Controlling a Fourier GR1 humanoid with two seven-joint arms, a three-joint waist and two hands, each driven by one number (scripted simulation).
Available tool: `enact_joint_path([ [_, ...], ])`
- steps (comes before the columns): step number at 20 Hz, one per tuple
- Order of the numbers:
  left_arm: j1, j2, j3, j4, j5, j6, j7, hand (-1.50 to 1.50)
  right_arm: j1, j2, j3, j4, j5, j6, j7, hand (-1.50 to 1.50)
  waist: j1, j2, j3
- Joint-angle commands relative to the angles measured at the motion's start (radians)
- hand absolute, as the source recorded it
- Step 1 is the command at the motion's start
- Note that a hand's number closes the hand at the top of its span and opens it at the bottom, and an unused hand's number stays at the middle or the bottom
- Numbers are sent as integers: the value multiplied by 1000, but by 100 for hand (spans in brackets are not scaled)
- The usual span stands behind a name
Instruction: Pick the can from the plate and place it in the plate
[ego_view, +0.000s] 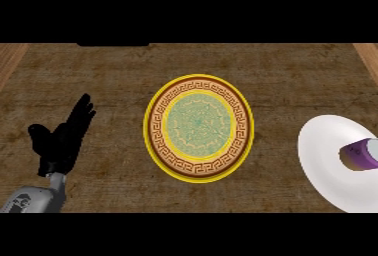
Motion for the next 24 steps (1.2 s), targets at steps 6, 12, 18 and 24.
enact_joint_path([
  [6,-108,1,16,59,0,-25,59,0,-30,-103,109,168,229,26,-370,-150,12,-7,-3],
  [12,-69,14,38,90,8,-74,1,0,-97,-138,234,238,361,-24,-366,-150,25,-7,-5],
  [18,-69,-28,24,89,-37,-44,6,0,-177,-104,300,334,507,-179,-403,-150,14,-13,-7],
  [24,-44,-66,27,74,-53,-35,-13,0,-237,-118,357,392,616,-212,-401,-150,8,-14,-7],
])
